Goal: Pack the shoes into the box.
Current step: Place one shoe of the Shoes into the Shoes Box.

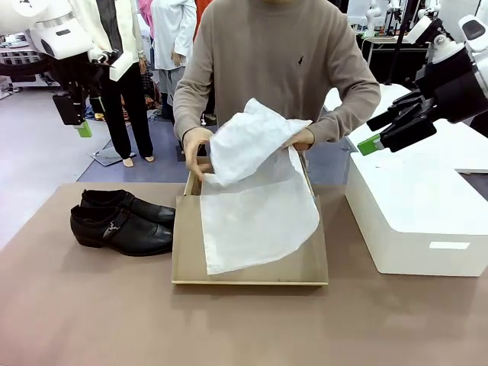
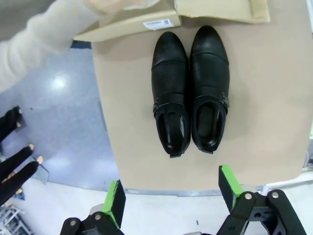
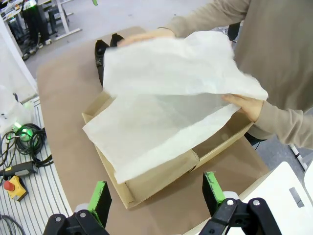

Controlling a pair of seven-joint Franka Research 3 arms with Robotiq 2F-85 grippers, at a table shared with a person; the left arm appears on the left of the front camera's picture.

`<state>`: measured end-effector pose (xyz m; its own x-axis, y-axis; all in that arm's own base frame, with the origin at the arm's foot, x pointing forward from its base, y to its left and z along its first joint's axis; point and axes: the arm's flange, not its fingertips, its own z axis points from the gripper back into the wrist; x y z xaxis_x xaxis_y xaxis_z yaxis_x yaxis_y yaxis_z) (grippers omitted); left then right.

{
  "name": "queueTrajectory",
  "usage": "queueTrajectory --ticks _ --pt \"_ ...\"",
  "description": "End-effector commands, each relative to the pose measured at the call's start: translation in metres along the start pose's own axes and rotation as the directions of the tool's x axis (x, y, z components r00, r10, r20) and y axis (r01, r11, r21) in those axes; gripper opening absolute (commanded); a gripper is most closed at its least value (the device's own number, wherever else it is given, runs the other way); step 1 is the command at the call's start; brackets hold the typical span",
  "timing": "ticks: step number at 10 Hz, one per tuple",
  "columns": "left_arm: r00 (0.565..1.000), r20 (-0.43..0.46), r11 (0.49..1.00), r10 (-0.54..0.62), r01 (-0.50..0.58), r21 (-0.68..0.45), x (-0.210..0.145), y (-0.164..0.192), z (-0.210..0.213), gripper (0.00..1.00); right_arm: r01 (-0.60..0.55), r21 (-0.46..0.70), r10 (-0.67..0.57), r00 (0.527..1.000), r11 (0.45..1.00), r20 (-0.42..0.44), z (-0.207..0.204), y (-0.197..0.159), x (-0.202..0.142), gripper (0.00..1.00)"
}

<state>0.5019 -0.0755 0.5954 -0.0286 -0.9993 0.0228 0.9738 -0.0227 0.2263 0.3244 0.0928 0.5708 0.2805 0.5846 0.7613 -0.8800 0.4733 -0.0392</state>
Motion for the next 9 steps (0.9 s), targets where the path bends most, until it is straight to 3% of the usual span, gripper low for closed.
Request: queueTrajectory --ticks 1,4,9 --pt "0.999 0.029 0.999 0.041 -0.041 -0.008 -0.006 0.01 -0.017 1.0 -0.009 0.011 0.008 1.0 1.0 0.018 0.0 -0.002 0.0 1.0" --pt "0.994 0.051 0.994 0.097 -0.094 -0.058 -0.01 0.022 -0.05 1.0 -0.009 0.011 0.008 1.0 1.0 0.018 0.0 -0.002 0.0 1.0" --pt "0.992 -0.007 0.984 0.126 -0.126 -0.126 -0.021 0.033 -0.116 1.0 -0.009 0.011 0.008 1.0 1.0 0.018 0.0 -0.002 0.0 1.0"
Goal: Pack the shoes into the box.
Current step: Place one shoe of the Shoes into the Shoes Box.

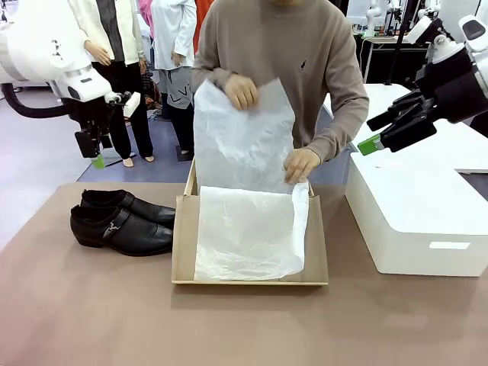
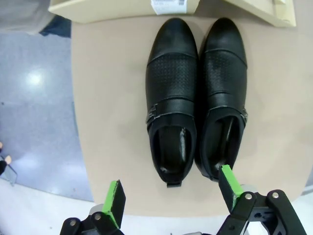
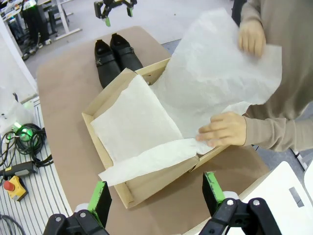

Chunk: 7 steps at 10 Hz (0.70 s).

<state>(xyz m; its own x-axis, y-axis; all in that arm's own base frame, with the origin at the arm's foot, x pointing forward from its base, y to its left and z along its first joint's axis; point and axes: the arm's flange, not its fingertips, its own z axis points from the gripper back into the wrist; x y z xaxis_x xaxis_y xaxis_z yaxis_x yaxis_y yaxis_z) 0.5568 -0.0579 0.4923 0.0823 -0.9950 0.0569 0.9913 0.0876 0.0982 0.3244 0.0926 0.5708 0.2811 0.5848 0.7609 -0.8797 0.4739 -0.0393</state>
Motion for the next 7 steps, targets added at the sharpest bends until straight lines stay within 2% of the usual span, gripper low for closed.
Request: queueTrajectory --ticks 1,4,7 --pt "1.0 -0.02 1.0 0.013 -0.014 -0.017 -0.001 0.004 -0.014 1.0 -0.009 0.011 0.009 1.0 1.0 0.019 0.0 -0.002 0.001 1.0" --pt "1.0 -0.014 0.998 0.014 -0.015 -0.06 -0.005 0.006 -0.03 1.0 -0.009 0.011 0.009 1.0 1.0 0.019 0.0 -0.002 0.001 1.0" --pt "1.0 -0.013 0.998 0.009 -0.009 -0.055 -0.004 0.006 -0.034 1.0 -0.009 0.011 0.009 1.0 1.0 0.019 0.0 -0.002 0.001 1.0"
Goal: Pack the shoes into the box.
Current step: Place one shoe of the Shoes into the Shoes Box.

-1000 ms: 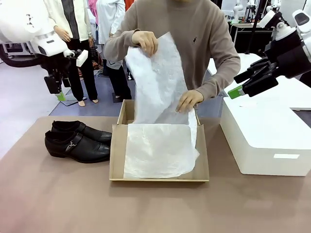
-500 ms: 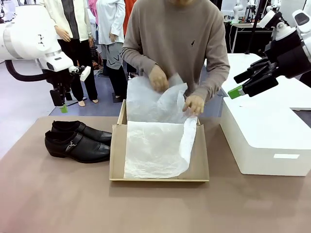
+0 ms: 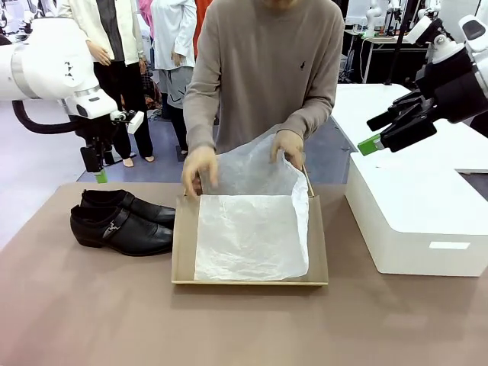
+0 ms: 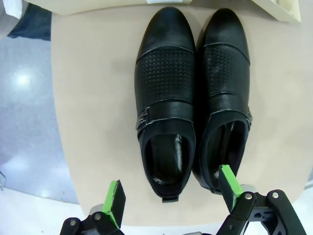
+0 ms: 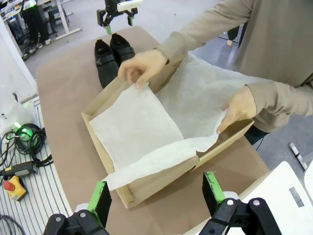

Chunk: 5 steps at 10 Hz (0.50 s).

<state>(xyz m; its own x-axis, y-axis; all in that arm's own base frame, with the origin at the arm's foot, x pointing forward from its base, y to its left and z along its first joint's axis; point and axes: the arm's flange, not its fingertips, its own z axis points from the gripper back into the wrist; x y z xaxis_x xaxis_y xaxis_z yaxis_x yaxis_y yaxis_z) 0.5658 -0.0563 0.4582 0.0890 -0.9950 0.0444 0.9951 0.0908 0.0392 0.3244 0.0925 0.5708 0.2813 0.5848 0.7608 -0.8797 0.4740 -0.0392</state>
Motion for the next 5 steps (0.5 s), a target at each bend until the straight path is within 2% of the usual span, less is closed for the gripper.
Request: queueTrajectory --ticks 1,5 --pt "1.0 0.0 1.0 0.003 -0.003 0.004 -0.0016 0.0001 0.001 1.0 -0.009 0.011 0.009 1.0 1.0 0.019 -0.0002 -0.0015 0.0006 1.0" --pt "1.0 -0.007 1.0 0.019 -0.019 0.009 -0.0033 0.0069 -0.0037 1.0 -0.009 0.011 0.009 1.0 1.0 0.019 -0.0002 -0.0015 0.0006 1.0"
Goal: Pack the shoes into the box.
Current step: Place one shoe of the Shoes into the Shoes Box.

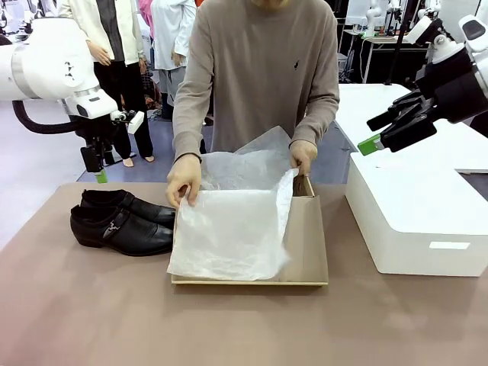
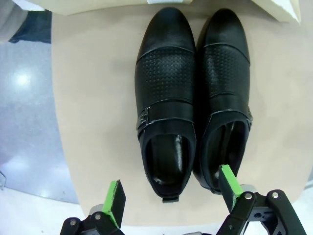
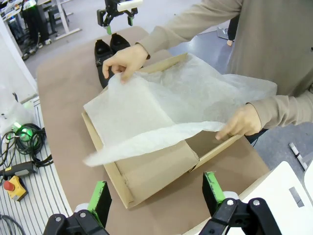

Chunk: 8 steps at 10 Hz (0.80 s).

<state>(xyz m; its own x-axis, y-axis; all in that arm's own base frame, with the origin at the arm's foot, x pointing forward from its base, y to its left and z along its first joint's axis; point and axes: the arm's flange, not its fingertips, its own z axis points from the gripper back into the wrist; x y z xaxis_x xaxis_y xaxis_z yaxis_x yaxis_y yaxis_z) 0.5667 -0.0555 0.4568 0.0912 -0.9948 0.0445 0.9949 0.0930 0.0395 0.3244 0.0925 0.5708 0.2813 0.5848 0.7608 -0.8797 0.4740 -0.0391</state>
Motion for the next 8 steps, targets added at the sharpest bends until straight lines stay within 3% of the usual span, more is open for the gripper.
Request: queueTrajectory --ticks 1,8 --pt "1.0 -0.003 1.0 0.018 -0.018 0.018 -0.006 0.012 -0.007 1.0 -0.009 0.011 0.009 1.0 1.0 0.019 0.0 -0.001 0.001 1.0" --pt "0.998 -0.023 0.998 0.055 -0.055 0.01 -0.016 0.038 -0.041 1.0 -0.009 0.011 0.009 1.0 1.0 0.019 0.0 -0.001 0.001 1.0"
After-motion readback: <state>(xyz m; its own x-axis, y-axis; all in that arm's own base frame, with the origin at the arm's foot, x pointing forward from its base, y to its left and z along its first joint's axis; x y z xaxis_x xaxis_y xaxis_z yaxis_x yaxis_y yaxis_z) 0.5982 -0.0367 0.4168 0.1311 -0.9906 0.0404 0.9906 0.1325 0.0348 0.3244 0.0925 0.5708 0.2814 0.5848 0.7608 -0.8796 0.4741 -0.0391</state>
